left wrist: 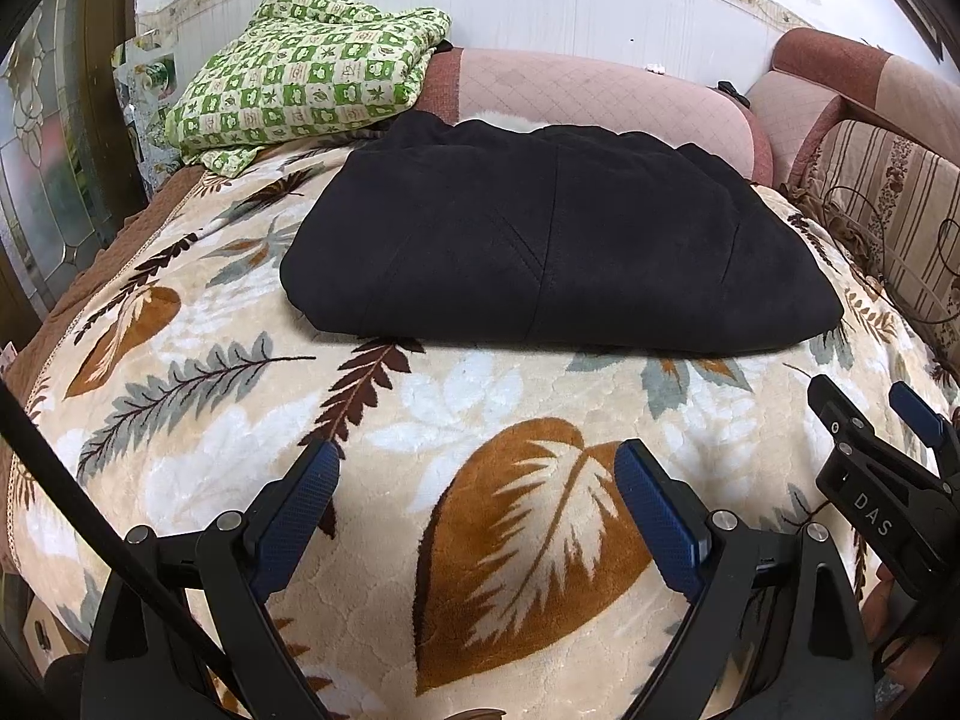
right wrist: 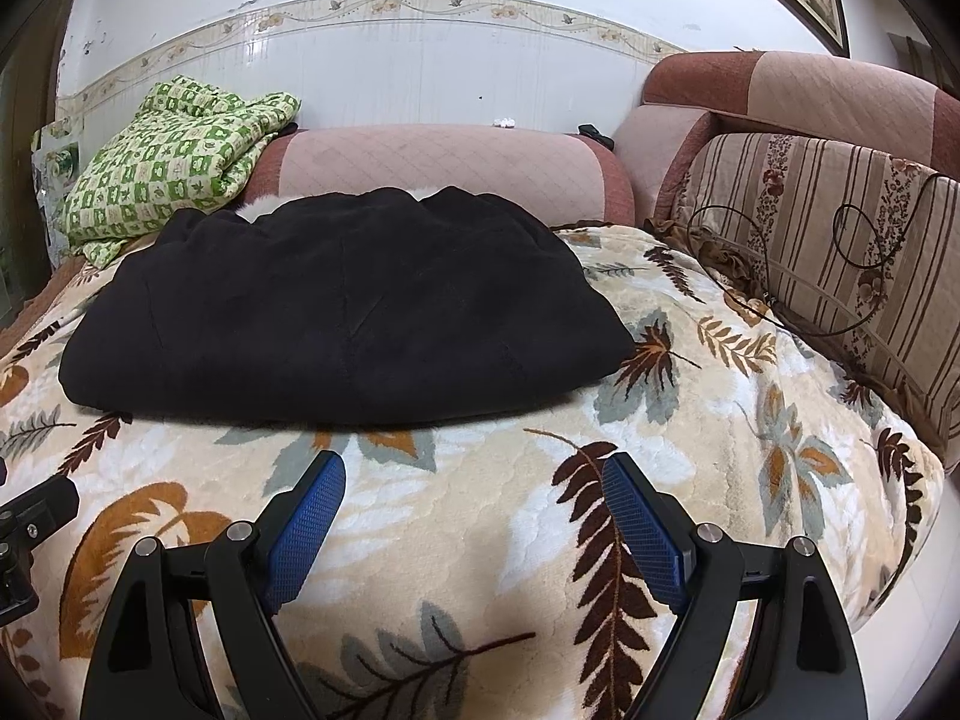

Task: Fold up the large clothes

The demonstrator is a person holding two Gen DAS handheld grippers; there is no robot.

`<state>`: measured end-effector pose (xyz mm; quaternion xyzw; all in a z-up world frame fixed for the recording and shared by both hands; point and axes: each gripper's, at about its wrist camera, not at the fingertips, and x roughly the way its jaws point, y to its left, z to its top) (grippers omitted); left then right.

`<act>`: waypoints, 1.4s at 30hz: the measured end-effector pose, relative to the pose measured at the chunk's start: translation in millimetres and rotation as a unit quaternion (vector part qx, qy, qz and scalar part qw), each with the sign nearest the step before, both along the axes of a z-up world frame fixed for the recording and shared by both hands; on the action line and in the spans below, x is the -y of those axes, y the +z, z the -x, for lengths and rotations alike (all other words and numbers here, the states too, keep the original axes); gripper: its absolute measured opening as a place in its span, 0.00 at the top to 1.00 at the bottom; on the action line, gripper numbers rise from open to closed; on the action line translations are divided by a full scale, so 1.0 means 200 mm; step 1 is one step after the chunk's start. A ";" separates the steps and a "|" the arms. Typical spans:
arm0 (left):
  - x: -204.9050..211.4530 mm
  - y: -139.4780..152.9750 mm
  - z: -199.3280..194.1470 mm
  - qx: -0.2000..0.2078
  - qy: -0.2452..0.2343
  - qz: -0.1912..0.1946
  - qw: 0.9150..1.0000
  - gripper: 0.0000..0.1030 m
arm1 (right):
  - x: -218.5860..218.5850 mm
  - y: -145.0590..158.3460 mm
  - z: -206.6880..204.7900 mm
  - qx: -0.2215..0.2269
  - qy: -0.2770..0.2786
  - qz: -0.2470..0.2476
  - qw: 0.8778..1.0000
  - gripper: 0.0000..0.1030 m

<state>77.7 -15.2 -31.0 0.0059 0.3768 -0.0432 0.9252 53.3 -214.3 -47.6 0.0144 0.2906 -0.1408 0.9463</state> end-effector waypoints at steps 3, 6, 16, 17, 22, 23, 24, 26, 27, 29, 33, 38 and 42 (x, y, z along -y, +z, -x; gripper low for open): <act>0.00 0.00 0.00 -0.001 0.000 0.000 1.000 0.10 | 0.00 0.00 0.00 0.000 0.000 0.001 1.000 0.12; 0.00 -0.01 0.00 -0.004 -0.001 0.002 1.000 0.10 | -0.01 0.00 0.00 0.001 0.001 0.002 1.000 0.13; 0.00 -0.02 -0.01 -0.012 0.001 0.006 1.000 0.10 | -0.04 0.00 0.00 0.000 0.010 0.013 1.000 0.12; 0.00 -0.02 -0.01 -0.012 0.001 0.005 1.000 0.10 | -0.04 0.00 0.00 0.000 0.010 0.014 1.000 0.12; 0.00 -0.02 -0.01 -0.013 -0.001 0.005 1.000 0.10 | -0.05 -0.01 0.00 -0.003 0.012 0.014 1.000 0.13; 0.00 -0.02 -0.01 -0.014 -0.001 0.005 1.000 0.10 | -0.06 -0.01 0.00 -0.003 0.013 0.015 1.000 0.13; 0.01 -0.02 -0.02 -0.014 -0.001 0.005 1.000 0.10 | -0.06 -0.01 0.00 -0.003 0.013 0.016 1.000 0.13; 0.01 -0.02 -0.02 -0.014 -0.001 0.006 1.000 0.10 | -0.06 -0.01 0.00 -0.003 0.014 0.017 1.000 0.12; 0.01 -0.02 -0.02 -0.015 -0.001 0.006 1.000 0.10 | -0.06 -0.01 0.00 -0.003 0.015 0.017 1.000 0.12; 0.00 -0.03 -0.02 -0.017 -0.001 0.008 1.000 0.10 | -0.07 -0.01 0.00 -0.003 0.016 0.018 1.000 0.13; 0.00 -0.03 -0.02 -0.019 -0.002 0.008 1.000 0.10 | -0.07 -0.01 0.00 -0.003 0.016 0.017 1.000 0.12; 0.00 -0.03 -0.02 -0.023 -0.002 0.012 1.000 0.10 | -0.07 -0.01 0.00 -0.005 0.017 0.017 1.000 0.13; 0.00 -0.04 -0.03 -0.027 -0.001 0.016 1.000 0.10 | -0.07 -0.01 0.00 -0.004 0.017 0.017 1.000 0.12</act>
